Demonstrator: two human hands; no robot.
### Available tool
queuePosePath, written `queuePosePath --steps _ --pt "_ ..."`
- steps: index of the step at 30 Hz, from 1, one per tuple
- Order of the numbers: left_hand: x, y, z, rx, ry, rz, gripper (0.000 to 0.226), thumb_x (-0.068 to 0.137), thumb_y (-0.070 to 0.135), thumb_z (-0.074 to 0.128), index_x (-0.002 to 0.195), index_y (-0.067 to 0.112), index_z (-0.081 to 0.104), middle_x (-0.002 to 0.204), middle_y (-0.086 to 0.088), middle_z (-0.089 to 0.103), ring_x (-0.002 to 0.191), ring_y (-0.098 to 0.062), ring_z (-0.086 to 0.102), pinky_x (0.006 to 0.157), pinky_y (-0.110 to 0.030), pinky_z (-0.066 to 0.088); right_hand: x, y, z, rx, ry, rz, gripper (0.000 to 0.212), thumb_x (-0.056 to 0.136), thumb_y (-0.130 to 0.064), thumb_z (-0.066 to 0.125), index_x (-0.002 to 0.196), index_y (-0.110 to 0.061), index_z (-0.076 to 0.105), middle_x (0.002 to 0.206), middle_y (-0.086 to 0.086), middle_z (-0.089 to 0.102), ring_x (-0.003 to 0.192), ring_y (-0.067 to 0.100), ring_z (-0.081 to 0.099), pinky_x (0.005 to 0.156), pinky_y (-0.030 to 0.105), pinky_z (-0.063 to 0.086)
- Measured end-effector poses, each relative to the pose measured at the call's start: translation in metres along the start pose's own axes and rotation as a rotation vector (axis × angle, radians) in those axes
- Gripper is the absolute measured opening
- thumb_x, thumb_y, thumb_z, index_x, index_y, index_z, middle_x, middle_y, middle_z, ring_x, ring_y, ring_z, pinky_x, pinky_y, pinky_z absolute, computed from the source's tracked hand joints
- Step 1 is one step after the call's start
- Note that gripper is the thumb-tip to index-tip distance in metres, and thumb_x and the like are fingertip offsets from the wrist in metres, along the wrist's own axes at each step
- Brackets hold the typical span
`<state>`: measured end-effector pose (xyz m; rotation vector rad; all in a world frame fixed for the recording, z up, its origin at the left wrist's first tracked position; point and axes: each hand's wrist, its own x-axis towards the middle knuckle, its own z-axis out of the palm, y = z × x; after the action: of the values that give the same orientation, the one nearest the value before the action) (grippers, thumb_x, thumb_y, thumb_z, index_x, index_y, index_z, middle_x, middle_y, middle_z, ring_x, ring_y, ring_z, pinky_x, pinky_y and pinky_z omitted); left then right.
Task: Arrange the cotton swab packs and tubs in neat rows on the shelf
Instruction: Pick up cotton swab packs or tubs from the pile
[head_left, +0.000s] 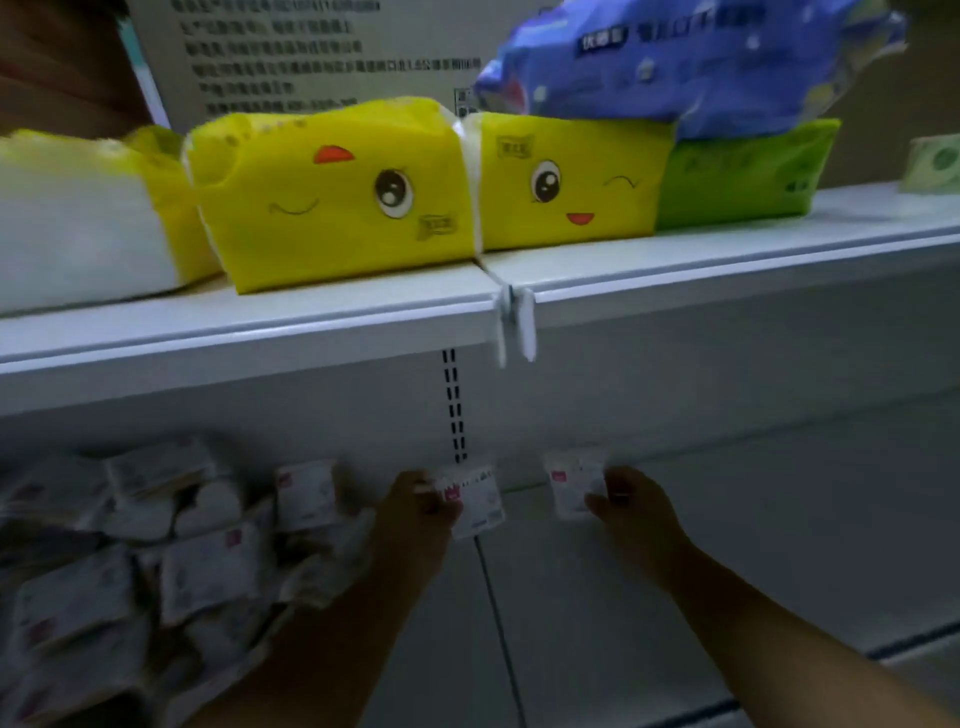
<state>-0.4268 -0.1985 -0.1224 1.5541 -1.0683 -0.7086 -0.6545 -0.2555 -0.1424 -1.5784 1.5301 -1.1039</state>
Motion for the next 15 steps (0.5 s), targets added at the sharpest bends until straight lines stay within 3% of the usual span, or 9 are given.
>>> queuePosePath --steps 2,4,6,8,11,13,15 --pt "0.009 -0.009 0.012 0.162 0.010 -0.031 0.028 0.077 0.024 0.071 0.098 0.020 0.054 0.090 -0.004 0.065 0.084 -0.023 0.063 0.079 -0.039 0.054 0.017 0.006 0.002 -0.070 -0.020 -0.041 0.021 0.084 -0.013 0.067 0.104 -0.007 0.064 0.095 0.002 0.059 0.094 0.022 0.059 0.079 0.027 0.042" --pt "0.015 -0.012 0.024 0.190 0.079 0.012 0.022 0.078 0.023 0.071 0.092 0.012 0.057 0.087 -0.009 0.067 0.085 -0.027 0.065 0.073 -0.034 0.052 0.032 0.010 0.009 -0.059 -0.058 -0.051 0.019 0.082 -0.014 0.069 0.101 -0.011 0.067 0.093 0.000 0.062 0.094 0.020 0.061 0.078 0.026 0.043" --pt "0.021 -0.014 0.033 0.258 0.126 0.048 0.016 0.082 0.013 0.069 0.086 0.010 0.053 0.084 -0.012 0.065 0.082 -0.025 0.062 0.064 -0.026 0.040 0.044 0.012 0.017 -0.045 -0.096 -0.058 0.020 0.082 -0.016 0.069 0.101 -0.014 0.068 0.094 -0.001 0.066 0.092 0.017 0.062 0.073 0.022 0.039" --pt "0.026 -0.014 0.040 0.312 0.117 0.046 0.015 0.087 0.009 0.062 0.087 0.011 0.047 0.089 -0.012 0.062 0.081 -0.021 0.056 0.064 -0.024 0.037 0.055 0.013 0.024 -0.097 -0.124 -0.097 0.023 0.083 -0.018 0.068 0.106 -0.015 0.068 0.098 -0.002 0.066 0.091 0.012 0.058 0.070 0.017 0.034" --pt "0.035 -0.015 0.048 0.301 0.107 0.027 0.013 0.089 0.006 0.057 0.098 0.009 0.049 0.099 -0.011 0.061 0.087 -0.022 0.057 0.068 -0.025 0.043 0.065 0.014 0.031 -0.112 -0.155 -0.117 0.029 0.085 -0.019 0.067 0.113 -0.014 0.066 0.111 0.005 0.068 0.103 0.019 0.062 0.085 0.025 0.044" --pt "0.041 -0.019 0.053 0.296 0.101 -0.007 0.023 0.086 0.002 0.058 0.108 0.006 0.050 0.108 -0.011 0.062 0.094 -0.020 0.058 0.072 -0.024 0.045 0.064 0.015 0.034 -0.122 -0.148 -0.133 0.032 0.088 -0.020 0.064 0.119 -0.014 0.064 0.116 0.006 0.067 0.110 0.023 0.061 0.094 0.031 0.046" --pt "0.042 -0.022 0.058 0.286 0.090 -0.037 0.032 0.084 0.001 0.061 0.114 0.006 0.051 0.115 -0.011 0.063 0.104 -0.022 0.059 0.075 -0.020 0.044 0.062 0.018 0.035 -0.156 -0.141 -0.154 0.032 0.090 -0.021 0.061 0.122 -0.016 0.062 0.118 0.005 0.066 0.112 0.023 0.059 0.091 0.025 0.042"
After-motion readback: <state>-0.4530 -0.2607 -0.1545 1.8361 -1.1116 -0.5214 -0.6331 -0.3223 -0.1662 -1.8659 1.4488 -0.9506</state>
